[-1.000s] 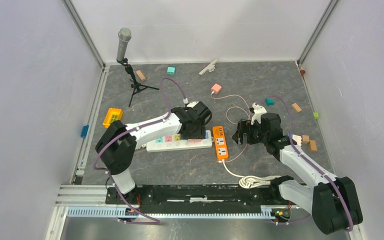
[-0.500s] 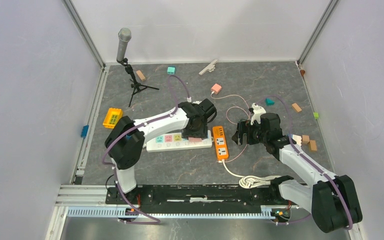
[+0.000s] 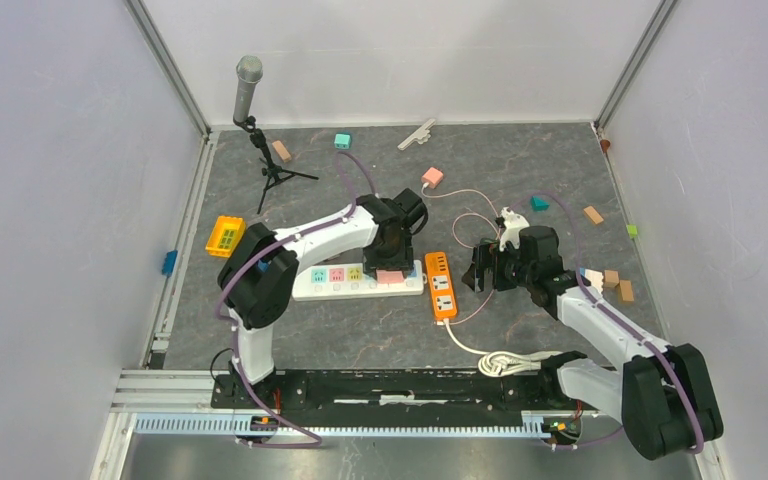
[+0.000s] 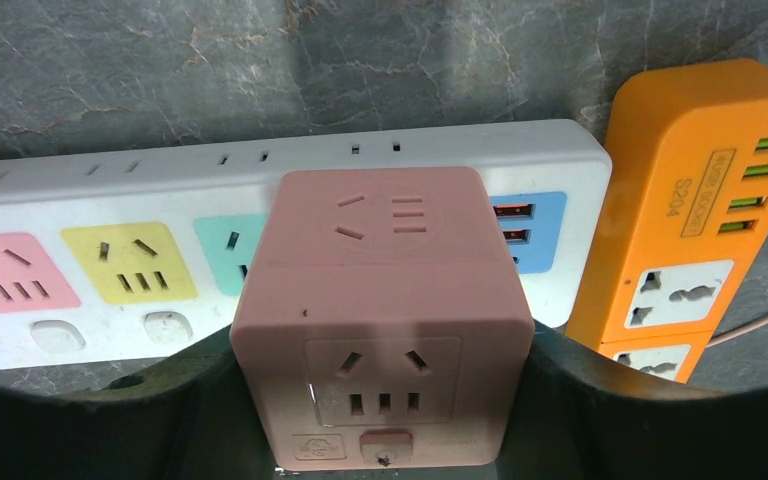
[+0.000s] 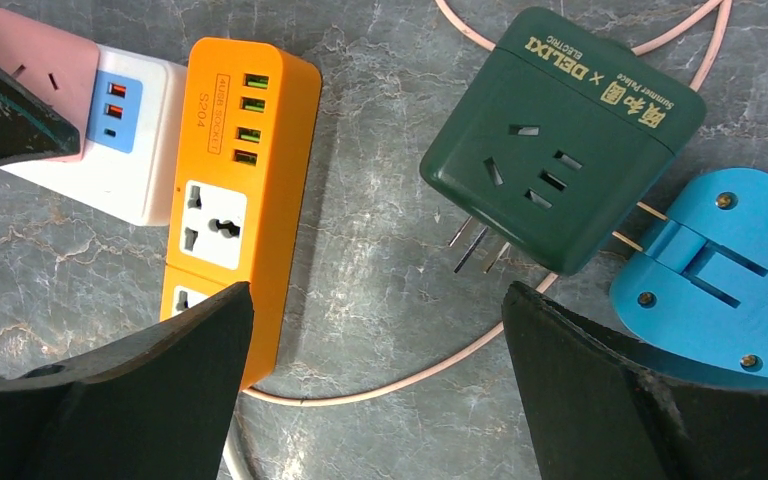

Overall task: Insert the plug
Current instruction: Insert the plug into the socket.

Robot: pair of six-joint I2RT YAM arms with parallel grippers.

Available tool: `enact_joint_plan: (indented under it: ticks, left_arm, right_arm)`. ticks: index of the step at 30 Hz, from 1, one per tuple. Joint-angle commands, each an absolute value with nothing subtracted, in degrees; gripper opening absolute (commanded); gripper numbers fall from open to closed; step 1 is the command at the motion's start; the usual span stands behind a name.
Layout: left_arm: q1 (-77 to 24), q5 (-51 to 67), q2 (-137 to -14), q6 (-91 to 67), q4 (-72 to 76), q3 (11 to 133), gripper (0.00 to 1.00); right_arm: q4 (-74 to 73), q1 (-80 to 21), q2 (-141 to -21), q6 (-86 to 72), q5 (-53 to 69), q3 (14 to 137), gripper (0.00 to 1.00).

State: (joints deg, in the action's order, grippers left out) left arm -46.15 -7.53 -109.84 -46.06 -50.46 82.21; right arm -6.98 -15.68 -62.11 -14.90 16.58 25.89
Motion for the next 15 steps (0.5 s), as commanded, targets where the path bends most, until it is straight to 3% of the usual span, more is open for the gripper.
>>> enact_joint_plan:
  ticks: [1, 11, 13, 15]
  left_arm:
    - [-43.68, -8.17, -114.49, -43.18, -47.89, 82.18, 0.02]
    - [-43.77, -7.37, -115.20, -41.46, -47.90, 82.70, 0.04]
    - [-43.77, -8.05, -113.76, -40.90, -48.32, 84.00, 0.21]
    - [-43.77, -8.76, -111.93, -40.25, -48.87, 85.73, 0.50]
  right_arm:
    - [-5.60, -15.51, -62.68, -14.22, 17.86, 27.16, 0.98]
    - [-6.67, -15.54, -63.05, -13.23, 18.72, 29.20, 0.98]
    - [-6.84, -15.55, -62.94, -13.27, 18.57, 29.44, 0.98]
    - [-7.48, -15.54, -62.93, -13.24, 18.52, 29.86, 0.98]
